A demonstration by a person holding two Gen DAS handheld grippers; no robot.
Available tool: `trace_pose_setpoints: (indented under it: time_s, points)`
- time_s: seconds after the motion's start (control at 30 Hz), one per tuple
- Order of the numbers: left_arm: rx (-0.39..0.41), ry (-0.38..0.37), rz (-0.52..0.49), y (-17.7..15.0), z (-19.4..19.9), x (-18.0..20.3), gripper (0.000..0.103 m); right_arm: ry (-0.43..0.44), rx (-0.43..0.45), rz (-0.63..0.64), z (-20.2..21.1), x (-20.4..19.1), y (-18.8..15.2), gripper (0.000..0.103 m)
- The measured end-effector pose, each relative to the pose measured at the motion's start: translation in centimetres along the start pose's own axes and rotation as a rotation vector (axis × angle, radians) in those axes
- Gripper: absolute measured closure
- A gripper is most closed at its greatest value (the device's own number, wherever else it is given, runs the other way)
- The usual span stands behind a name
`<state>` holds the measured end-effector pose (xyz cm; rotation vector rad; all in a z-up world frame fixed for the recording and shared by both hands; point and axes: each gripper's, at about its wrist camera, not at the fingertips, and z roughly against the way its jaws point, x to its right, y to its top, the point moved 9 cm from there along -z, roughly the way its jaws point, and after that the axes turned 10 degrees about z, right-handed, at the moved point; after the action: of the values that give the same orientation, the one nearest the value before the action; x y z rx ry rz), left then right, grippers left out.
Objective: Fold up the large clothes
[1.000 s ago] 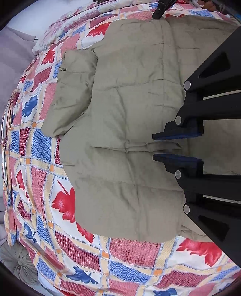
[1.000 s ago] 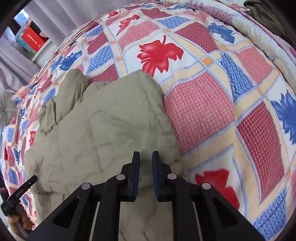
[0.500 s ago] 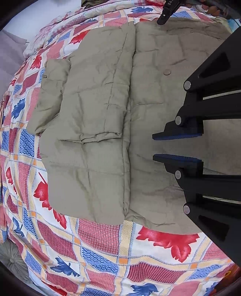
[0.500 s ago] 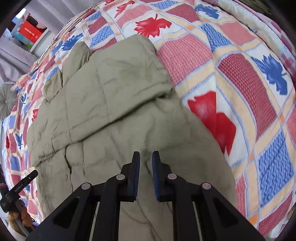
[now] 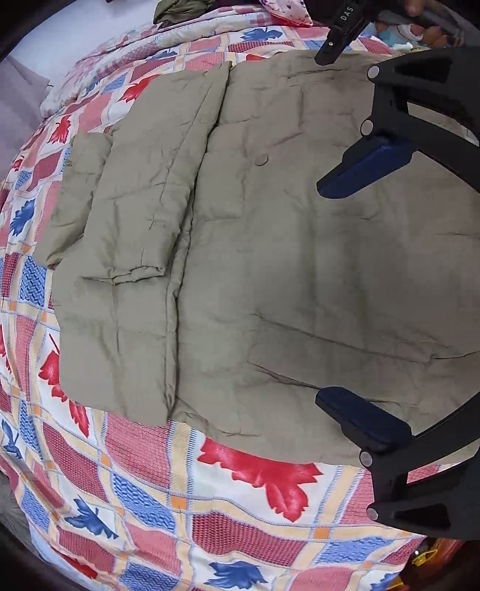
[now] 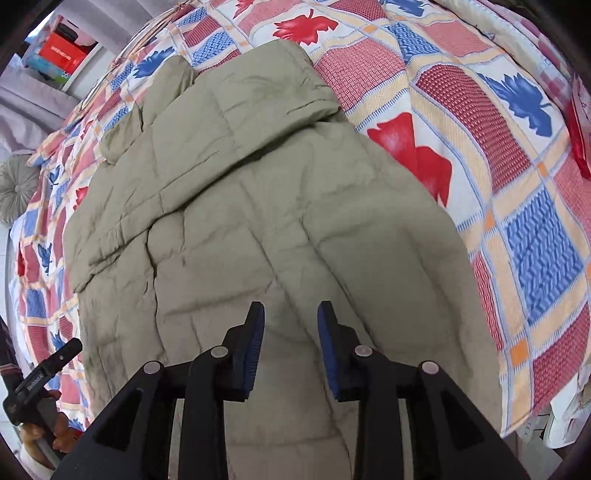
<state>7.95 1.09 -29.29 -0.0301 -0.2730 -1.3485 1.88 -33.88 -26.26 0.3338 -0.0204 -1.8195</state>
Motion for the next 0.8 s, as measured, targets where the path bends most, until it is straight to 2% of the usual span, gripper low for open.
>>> trace_pose_setpoints:
  time_s: [0.03,0.27,0.47,0.53,0.57,0.63,0.7,0.8]
  points:
    - [-0.007,0.004,0.004,-0.3,0.2,-0.3,0.001,0.002,-0.005,-0.005,0.2,-0.1,-0.4,0.064]
    - [-0.029,0.089,-0.028,-2.7,1.1,-2.7,0.001,0.016,-0.039,-0.047,1.5,-0.4,-3.1,0.057]
    - [-0.065,0.114,-0.012,-4.9,2.3,-5.3,0.001,0.027,-0.071,-0.089,2.3,-0.2,-5.4,0.053]
    - [-0.067,0.132,0.003,-5.5,2.7,-6.6,0.001,0.044,-0.08,-0.109,2.6,-0.1,-6.1,0.045]
    - [-0.075,0.13,0.012,-5.8,2.8,-7.1,0.001,0.057,-0.08,-0.119,2.9,0.0,-6.5,0.042]
    - [-0.096,0.121,0.04,-6.6,2.8,-8.2,0.001,0.076,-0.075,-0.138,3.3,0.3,-7.1,0.028]
    - [-0.106,0.118,0.073,-7.3,3.0,-9.4,0.001,0.087,-0.067,-0.159,3.8,0.8,-7.5,0.021]
    - [-0.135,0.054,0.123,-8.4,3.0,-10.0,0.001,0.104,-0.045,-0.208,4.6,2.2,-7.9,0.02]
